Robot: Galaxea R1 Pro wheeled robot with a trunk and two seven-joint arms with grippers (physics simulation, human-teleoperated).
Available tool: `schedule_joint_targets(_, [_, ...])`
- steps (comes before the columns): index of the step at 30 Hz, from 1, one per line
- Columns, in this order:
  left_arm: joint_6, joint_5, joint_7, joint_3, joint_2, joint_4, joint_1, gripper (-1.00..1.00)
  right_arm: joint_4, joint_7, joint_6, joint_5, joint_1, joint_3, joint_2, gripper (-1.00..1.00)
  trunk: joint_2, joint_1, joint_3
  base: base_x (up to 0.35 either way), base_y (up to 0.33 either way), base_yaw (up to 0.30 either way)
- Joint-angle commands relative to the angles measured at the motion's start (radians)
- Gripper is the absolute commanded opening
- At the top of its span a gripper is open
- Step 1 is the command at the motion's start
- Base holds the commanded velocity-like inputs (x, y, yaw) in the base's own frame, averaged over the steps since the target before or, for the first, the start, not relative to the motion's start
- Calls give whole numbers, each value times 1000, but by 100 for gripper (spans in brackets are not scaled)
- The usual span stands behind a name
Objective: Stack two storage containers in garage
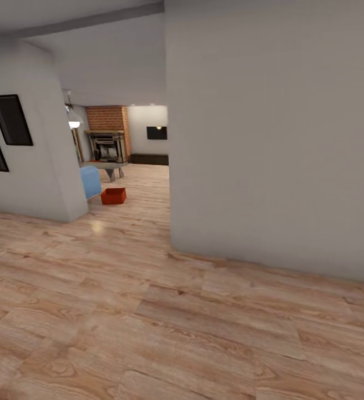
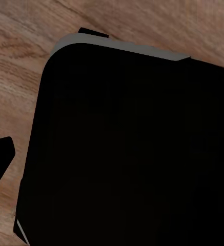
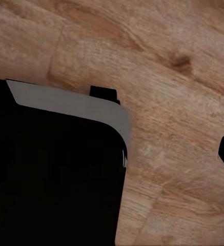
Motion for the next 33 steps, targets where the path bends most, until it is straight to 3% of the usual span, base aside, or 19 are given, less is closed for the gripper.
schedule_joint_targets(1, [-2, 5, 1, 0, 0, -1, 0, 100, 3, 0, -5, -8, -1, 8, 0, 100, 0, 1, -1, 322, 0, 276])
schedule_joint_targets(17, [-2, 5, 1, 0, 0, -1, 0, 100, 3, 0, -5, -12, -1, 7, -1, 100, 0, 1, -1, 322, 0, 272])
schedule_joint_targets(33, [-2, 5, 1, 0, 0, -1, 0, 100, 1, 1, -4, -3, -1, 11, -1, 100, 0, 1, -1, 322, 0, 31])
